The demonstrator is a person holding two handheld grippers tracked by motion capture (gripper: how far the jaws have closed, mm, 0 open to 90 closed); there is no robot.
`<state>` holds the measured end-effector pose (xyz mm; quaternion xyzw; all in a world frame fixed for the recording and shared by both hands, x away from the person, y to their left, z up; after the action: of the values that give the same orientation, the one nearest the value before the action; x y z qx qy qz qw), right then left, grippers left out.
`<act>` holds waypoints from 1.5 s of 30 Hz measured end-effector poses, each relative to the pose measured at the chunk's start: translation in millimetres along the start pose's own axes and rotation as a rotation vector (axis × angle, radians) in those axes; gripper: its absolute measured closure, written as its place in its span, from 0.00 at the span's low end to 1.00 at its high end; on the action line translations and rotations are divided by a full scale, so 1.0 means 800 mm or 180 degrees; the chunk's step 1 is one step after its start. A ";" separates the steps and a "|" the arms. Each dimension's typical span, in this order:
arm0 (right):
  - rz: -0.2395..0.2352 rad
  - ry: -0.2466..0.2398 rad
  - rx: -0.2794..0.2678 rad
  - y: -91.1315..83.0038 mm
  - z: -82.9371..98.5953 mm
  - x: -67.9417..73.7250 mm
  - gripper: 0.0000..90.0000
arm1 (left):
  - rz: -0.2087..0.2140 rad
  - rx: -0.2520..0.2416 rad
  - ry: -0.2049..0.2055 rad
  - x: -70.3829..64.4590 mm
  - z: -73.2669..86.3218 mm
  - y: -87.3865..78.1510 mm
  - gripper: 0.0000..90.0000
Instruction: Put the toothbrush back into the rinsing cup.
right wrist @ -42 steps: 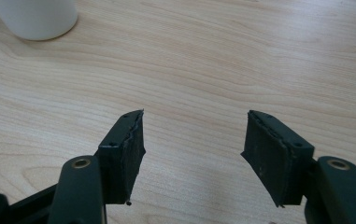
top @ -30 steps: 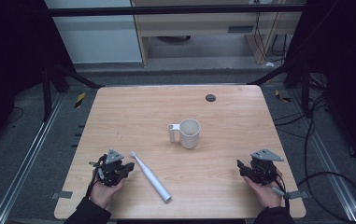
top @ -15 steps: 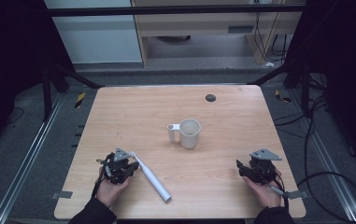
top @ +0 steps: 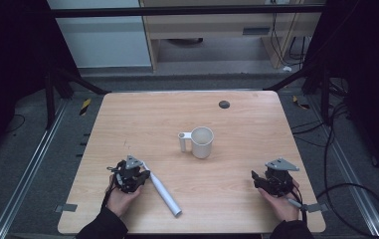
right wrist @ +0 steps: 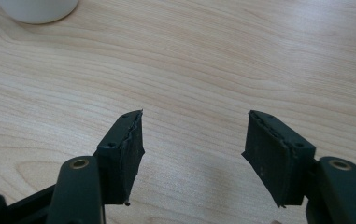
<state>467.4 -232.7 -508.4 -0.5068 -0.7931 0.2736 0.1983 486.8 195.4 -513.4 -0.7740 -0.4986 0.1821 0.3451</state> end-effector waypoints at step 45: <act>-0.0012 -0.0012 0.0024 0.002 0.001 0.000 0.41 | 0.0130 -0.0096 0.0090 -0.017 -0.022 0.011 0.99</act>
<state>468.2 -232.4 -509.8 -0.5041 -0.7934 0.2772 0.1992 497.5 175.0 -508.5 -0.7916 -0.4804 0.1706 0.3367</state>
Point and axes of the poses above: each handheld gripper's, and its own axes: y roughly forward along the jaws, z roughly out of its underside, x roughly to its left, the point moved 4 cm from there along y, roughly forward along the jaws, and after that the axes turned 8 degrees about -z, right-handed, at the moved point
